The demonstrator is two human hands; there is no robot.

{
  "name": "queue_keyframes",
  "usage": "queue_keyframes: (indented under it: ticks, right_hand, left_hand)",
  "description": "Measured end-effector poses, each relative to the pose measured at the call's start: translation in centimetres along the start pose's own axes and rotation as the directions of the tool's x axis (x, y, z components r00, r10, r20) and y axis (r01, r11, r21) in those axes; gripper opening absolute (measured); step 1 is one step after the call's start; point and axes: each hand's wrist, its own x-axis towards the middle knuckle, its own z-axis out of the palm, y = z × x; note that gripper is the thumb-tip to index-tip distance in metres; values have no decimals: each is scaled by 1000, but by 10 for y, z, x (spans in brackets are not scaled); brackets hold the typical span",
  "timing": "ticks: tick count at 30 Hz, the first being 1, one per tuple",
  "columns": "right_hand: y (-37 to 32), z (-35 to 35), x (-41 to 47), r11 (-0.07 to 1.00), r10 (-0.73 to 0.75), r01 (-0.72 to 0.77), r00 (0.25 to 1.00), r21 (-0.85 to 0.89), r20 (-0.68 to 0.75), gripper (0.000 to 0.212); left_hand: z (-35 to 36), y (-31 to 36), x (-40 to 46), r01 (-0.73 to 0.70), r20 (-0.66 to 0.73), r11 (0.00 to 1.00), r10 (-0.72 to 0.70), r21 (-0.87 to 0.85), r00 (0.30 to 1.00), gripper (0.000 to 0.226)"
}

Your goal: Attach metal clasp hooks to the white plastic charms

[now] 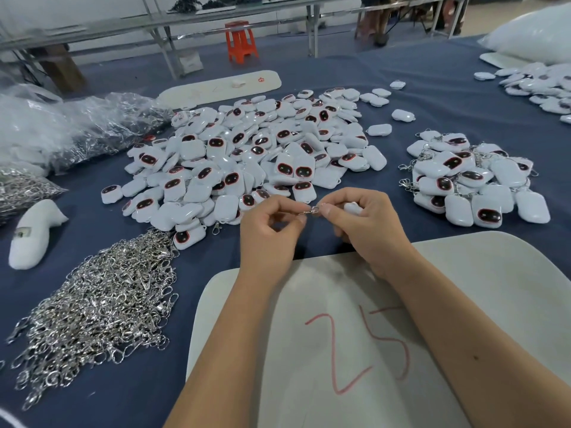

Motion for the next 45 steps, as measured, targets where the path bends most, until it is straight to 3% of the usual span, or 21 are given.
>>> queue_keyframes:
  ticks: [3,7,10,16,25,29,36,45]
  right_hand:
    - [-2,1,0,999,-39,37,996,-29,-85,13]
    - [-5,11,-7,893,-324,274,942,-356,-90,11]
    - [-4,15,-10,822,-418,348,906,-450,-63,11]
    - [-6,15,-10,816,-470,390,877,-426,-99,7]
    - [-8,12,-8,923,-345,322,935,-210,-80,8]
    - [-9,12,-10,885,-414,373,905,-280,-102,9]
    - [-9,10,-9,708,-615,518,786,-480,-60,13]
    - [-8,12,-11,668,-598,502,801,-549,4,10]
  left_hand:
    - [4,1,-3,-93,27,990,91,102,996,20]
    - [5,1,-3,-124,25,989,123,84,992,14]
    - [4,1,-2,-110,28,991,108,74,994,13]
    - [4,-4,0,-155,29,981,152,120,988,11]
    - [4,-4,1,-163,22,986,164,-15,986,15]
    - [4,-4,1,-164,17,986,164,-26,986,14]
    - [2,-5,-1,-191,55,981,190,23,980,13]
    - [2,-2,-2,-193,59,981,191,22,980,13]
